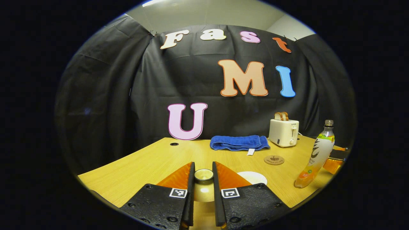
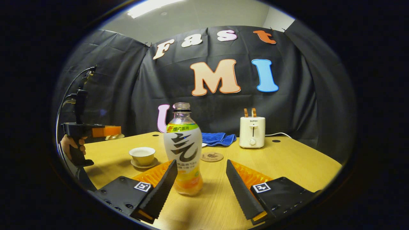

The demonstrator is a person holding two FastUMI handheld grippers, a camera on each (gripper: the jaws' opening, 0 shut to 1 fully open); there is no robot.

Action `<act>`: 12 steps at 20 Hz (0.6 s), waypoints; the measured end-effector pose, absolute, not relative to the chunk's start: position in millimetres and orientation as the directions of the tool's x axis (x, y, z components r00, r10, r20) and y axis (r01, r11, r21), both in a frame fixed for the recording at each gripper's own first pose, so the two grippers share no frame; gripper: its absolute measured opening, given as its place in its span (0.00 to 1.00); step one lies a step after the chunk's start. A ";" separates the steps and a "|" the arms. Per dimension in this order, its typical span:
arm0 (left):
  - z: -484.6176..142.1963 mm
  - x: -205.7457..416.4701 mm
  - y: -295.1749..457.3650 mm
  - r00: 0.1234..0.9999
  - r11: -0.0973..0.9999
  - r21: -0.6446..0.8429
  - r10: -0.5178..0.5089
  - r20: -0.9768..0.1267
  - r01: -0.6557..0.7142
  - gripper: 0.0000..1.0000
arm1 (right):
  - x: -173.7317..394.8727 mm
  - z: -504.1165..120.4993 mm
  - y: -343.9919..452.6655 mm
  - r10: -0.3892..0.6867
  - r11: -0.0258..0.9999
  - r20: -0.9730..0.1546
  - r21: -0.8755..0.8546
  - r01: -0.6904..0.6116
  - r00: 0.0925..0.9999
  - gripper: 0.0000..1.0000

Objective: Open the teacup lid with one hand, grasp the water bottle and pour water into the teacup with the other hand; after pouring, place the water bottle on the coaster and then close the teacup lid.

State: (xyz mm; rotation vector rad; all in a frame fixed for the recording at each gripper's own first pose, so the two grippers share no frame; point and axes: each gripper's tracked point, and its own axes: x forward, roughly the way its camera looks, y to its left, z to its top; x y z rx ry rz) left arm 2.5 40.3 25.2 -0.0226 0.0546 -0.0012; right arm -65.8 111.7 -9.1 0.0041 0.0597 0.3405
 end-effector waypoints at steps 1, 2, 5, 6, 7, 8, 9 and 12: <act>23.5 2.5 41.5 0.998 1.000 -0.023 0.001 -0.057 -0.002 0.24 | -65.7 -9.3 116.9 0.344 0.939 -0.061 0.015 -0.344 0.937 0.98; 20.7 2.1 44.7 0.998 1.000 -0.023 0.005 -0.059 -0.006 0.24 | -65.6 -10.1 122.3 0.354 0.935 -0.062 0.016 -0.353 0.933 0.98; 19.4 -1.7 53.7 0.998 1.000 -0.024 0.010 -0.061 -0.012 0.24 | -60.1 -11.8 132.9 0.364 0.931 -0.070 0.017 -0.363 0.929 0.98; 18.5 -1.2 54.4 0.998 1.000 -0.028 0.011 -0.062 -0.013 0.24 | -56.9 -12.7 134.9 0.363 0.932 -0.074 0.017 -0.363 0.929 0.98; 18.7 -0.4 55.6 0.998 0.999 -0.030 0.014 -0.061 -0.015 0.24 | -54.2 -13.5 138.0 0.366 0.931 -0.080 0.017 -0.366 0.927 1.00; 17.9 0.2 57.2 0.998 0.999 -0.031 0.017 -0.060 -0.019 0.24 | -52.1 -15.7 141.4 0.371 0.929 -0.089 0.017 -0.371 0.925 0.98; 18.3 0.1 59.0 0.998 0.999 -0.033 0.019 -0.060 -0.021 0.24 | -48.5 -17.8 145.0 0.376 0.926 -0.099 0.016 -0.377 0.921 1.00; 15.5 1.0 64.1 0.998 0.999 -0.045 0.022 -0.062 -0.025 0.24 | -42.7 -26.4 151.6 0.383 0.923 -0.150 0.015 -0.386 0.911 0.95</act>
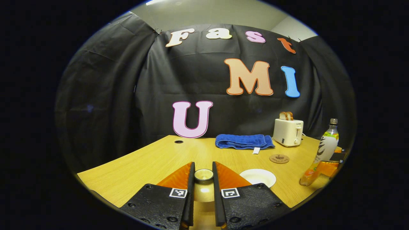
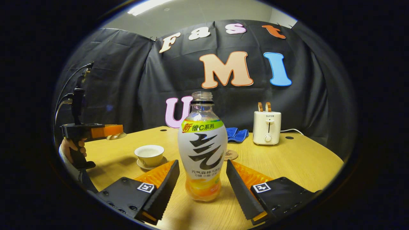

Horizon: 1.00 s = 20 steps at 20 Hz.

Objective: Open the teacup lid with one hand, grasp the water bottle and pour water into the teacup with the other hand; after pouring, place the water bottle on the coaster and then close the teacup lid.

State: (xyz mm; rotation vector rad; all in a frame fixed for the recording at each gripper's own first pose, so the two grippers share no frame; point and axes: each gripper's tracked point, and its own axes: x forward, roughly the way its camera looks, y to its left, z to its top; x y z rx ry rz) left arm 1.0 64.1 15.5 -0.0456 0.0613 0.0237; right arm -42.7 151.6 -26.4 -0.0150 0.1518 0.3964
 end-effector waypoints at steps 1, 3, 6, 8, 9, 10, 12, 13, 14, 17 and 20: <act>15.0 1.1 65.4 0.998 0.998 -0.052 0.023 -0.063 -0.026 0.24 | -40.1 -28.2 152.1 0.382 0.923 -0.164 0.015 -0.384 0.910 0.91; 13.2 1.7 69.5 0.998 0.998 -0.061 0.027 -0.065 -0.031 0.24 | -36.1 -31.0 155.0 0.381 0.923 -0.184 0.012 -0.386 0.906 0.82; 9.8 0.8 76.7 0.997 0.998 -0.053 0.034 -0.068 -0.038 0.24 | -31.1 -31.5 156.7 0.377 0.924 -0.190 0.005 -0.383 0.906 0.72; 9.5 1.1 81.8 0.997 0.998 -0.052 0.039 -0.067 -0.043 0.24 | -28.5 -31.4 159.2 0.378 0.920 -0.188 -0.029 -0.390 0.907 0.69; 9.3 0.8 84.2 0.997 0.998 -0.052 0.042 -0.068 -0.045 0.24 | -27.3 -30.0 160.8 0.376 0.918 -0.190 -0.056 -0.392 0.907 0.69; 8.1 1.3 84.6 0.997 0.998 -0.051 0.042 -0.069 -0.046 0.24 | -24.7 -28.7 161.3 0.373 0.915 -0.191 -0.088 -0.395 0.908 0.69; 6.9 1.1 86.2 0.996 0.998 -0.052 0.041 -0.074 -0.045 0.24 | -16.0 -28.3 162.2 0.360 0.905 -0.195 -0.166 -0.392 0.913 0.70; 6.6 0.9 86.6 0.996 0.997 -0.056 0.040 -0.074 -0.044 0.24 | -14.0 -28.7 163.7 0.356 0.897 -0.196 -0.204 -0.393 0.914 0.70; 6.9 1.5 87.8 0.996 0.997 -0.062 0.042 -0.073 -0.046 0.24 | -10.0 -28.7 165.5 0.353 0.886 -0.198 -0.245 -0.395 0.915 0.69; 7.6 1.5 94.7 0.996 0.996 -0.063 0.056 -0.071 -0.061 0.23 | 0.0 -24.2 171.1 0.336 0.837 -0.189 -0.388 -0.385 0.922 0.70; 7.5 1.0 98.1 0.996 0.995 -0.070 0.064 -0.067 -0.068 0.24 | 14.9 -16.9 173.3 0.316 0.783 -0.162 -0.512 -0.353 0.935 0.69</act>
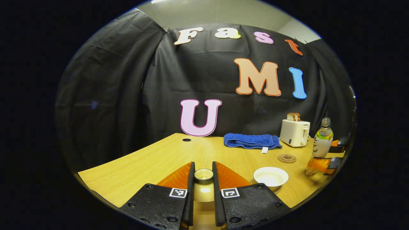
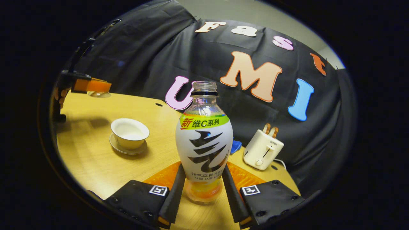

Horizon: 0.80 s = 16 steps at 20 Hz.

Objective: Open the teacup lid with one hand, grasp the water bottle and pour water into the teacup with the other hand; after pouring, place the water bottle on the coaster and then close the teacup lid.

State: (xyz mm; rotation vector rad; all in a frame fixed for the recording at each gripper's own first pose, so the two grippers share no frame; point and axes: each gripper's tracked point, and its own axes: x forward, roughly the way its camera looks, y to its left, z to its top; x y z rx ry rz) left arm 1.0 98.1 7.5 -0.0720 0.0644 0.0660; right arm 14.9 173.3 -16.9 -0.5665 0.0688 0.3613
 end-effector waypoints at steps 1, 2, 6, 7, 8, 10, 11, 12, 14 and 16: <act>8.5 0.6 99.1 0.996 0.995 -0.073 0.065 -0.065 -0.070 0.24 | 18.5 -12.2 174.7 0.309 0.761 -0.150 -0.553 -0.339 0.939 0.70; 7.5 0.8 99.8 0.996 0.995 -0.075 0.065 -0.066 -0.070 0.24 | 21.5 -7.6 177.5 0.305 0.733 -0.135 -0.599 -0.323 0.943 0.69; 12.4 -0.8 104.2 0.996 0.994 -0.080 0.069 -0.056 -0.073 0.24 | 28.2 -2.2 192.0 0.317 0.617 -0.107 -0.732 -0.291 0.942 0.68; 13.6 -1.1 105.0 0.996 0.994 -0.082 0.069 -0.053 -0.073 0.24 | 29.2 -5.6 195.7 0.319 0.591 -0.110 -0.754 -0.288 0.941 0.69; 13.0 -1.0 106.4 0.996 0.994 -0.081 0.071 -0.053 -0.075 0.24 | 30.7 -8.1 195.3 0.321 0.567 -0.114 -0.772 -0.287 0.940 0.69; 14.1 -1.9 106.5 0.996 0.994 -0.086 0.070 -0.051 -0.074 0.24 | 32.7 -19.0 204.9 0.321 0.511 -0.125 -0.812 -0.283 0.939 0.69; 14.9 -2.5 106.4 0.996 0.993 -0.089 0.069 -0.051 -0.073 0.24 | 33.9 -24.4 208.0 0.321 0.477 -0.129 -0.834 -0.278 0.938 0.69; 14.6 -1.9 106.9 0.996 0.993 -0.089 0.069 -0.051 -0.074 0.24 | 34.3 -29.1 210.0 0.322 0.440 -0.133 -0.855 -0.273 0.937 0.69; 15.9 -2.5 107.5 0.996 0.993 -0.092 0.068 -0.050 -0.072 0.24 | 33.5 -39.2 213.4 0.326 0.366 -0.139 -0.894 -0.260 0.935 0.68; 16.2 -2.2 107.5 0.997 0.993 -0.093 0.068 -0.048 -0.072 0.24 | 34.5 -46.3 216.7 0.331 0.301 -0.139 -0.922 -0.244 0.933 0.68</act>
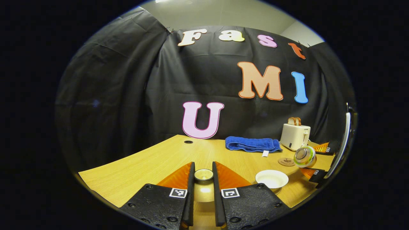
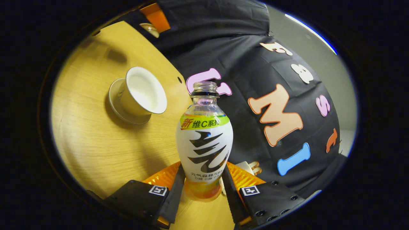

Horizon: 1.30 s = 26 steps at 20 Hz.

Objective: Open the teacup lid with one hand, grasp the water bottle and pour water into the teacup with the other hand; after pouring, place the water bottle on the coaster and then close the teacup lid.

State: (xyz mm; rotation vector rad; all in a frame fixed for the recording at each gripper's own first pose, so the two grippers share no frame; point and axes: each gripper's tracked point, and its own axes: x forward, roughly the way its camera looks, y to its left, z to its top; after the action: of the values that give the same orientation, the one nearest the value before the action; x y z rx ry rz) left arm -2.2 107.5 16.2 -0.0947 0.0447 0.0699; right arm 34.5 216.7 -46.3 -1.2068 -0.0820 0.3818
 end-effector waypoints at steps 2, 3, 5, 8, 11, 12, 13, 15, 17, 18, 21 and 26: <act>16.1 -3.0 107.9 0.997 0.993 -0.094 0.067 -0.049 -0.071 0.24 | 35.0 -49.2 220.0 0.336 0.240 -0.133 -0.945 -0.222 0.932 0.68; 15.8 -2.2 107.2 0.997 0.993 -0.096 0.065 -0.050 -0.070 0.24 | 36.2 -50.4 220.6 0.338 0.208 -0.128 -0.956 -0.206 0.932 0.68; 16.0 -2.0 105.4 0.997 0.993 -0.101 0.061 -0.051 -0.066 0.24 | 38.2 -50.4 222.5 0.339 0.139 -0.114 -0.976 -0.170 0.934 0.69; 15.9 -2.0 105.3 0.997 0.993 -0.104 0.058 -0.052 -0.063 0.24 | 41.0 -54.3 222.7 0.344 0.072 -0.109 -0.987 -0.142 0.933 0.68; 16.6 -1.7 104.2 0.997 0.992 -0.108 0.055 -0.052 -0.060 0.24 | 42.6 -55.2 224.9 0.349 0.018 -0.100 -0.993 -0.113 0.932 0.69; 16.9 -1.9 104.2 0.997 0.992 -0.108 0.054 -0.051 -0.059 0.24 | 42.9 -55.5 225.7 0.350 0.002 -0.097 -0.995 -0.104 0.932 0.69; 17.3 -2.4 104.3 0.997 0.993 -0.107 0.054 -0.053 -0.060 0.24 | 42.2 -54.4 226.7 0.352 -0.016 -0.094 -0.995 -0.094 0.931 0.69; 16.8 -2.6 103.5 0.997 0.992 -0.108 0.054 -0.052 -0.059 0.24 | 42.3 -52.7 227.4 0.356 -0.054 -0.080 -0.996 -0.065 0.931 0.69; 18.0 -3.5 104.0 0.997 0.993 -0.108 0.052 -0.052 -0.057 0.24 | 39.9 -51.3 228.1 0.362 -0.083 -0.064 -0.996 -0.037 0.930 0.68; 17.8 -3.0 103.6 0.997 0.992 -0.109 0.051 -0.051 -0.056 0.24 | 40.9 -50.1 228.2 0.364 -0.098 -0.060 -0.995 -0.026 0.930 0.68; 19.4 -3.7 104.7 0.997 0.992 -0.109 0.053 -0.049 -0.058 0.24 | 41.9 -45.2 229.5 0.372 -0.140 -0.042 -0.990 0.011 0.927 0.68; 21.7 -4.7 106.2 0.998 0.993 -0.103 0.055 -0.044 -0.059 0.24 | 34.9 -39.0 234.7 0.396 -0.203 -0.027 -0.977 0.059 0.918 0.68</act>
State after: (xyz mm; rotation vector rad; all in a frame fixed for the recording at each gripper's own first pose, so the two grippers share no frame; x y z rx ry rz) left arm -4.7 106.2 21.7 -0.1045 0.0410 0.0574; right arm 34.9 234.7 -39.0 -1.7596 -0.3439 0.3172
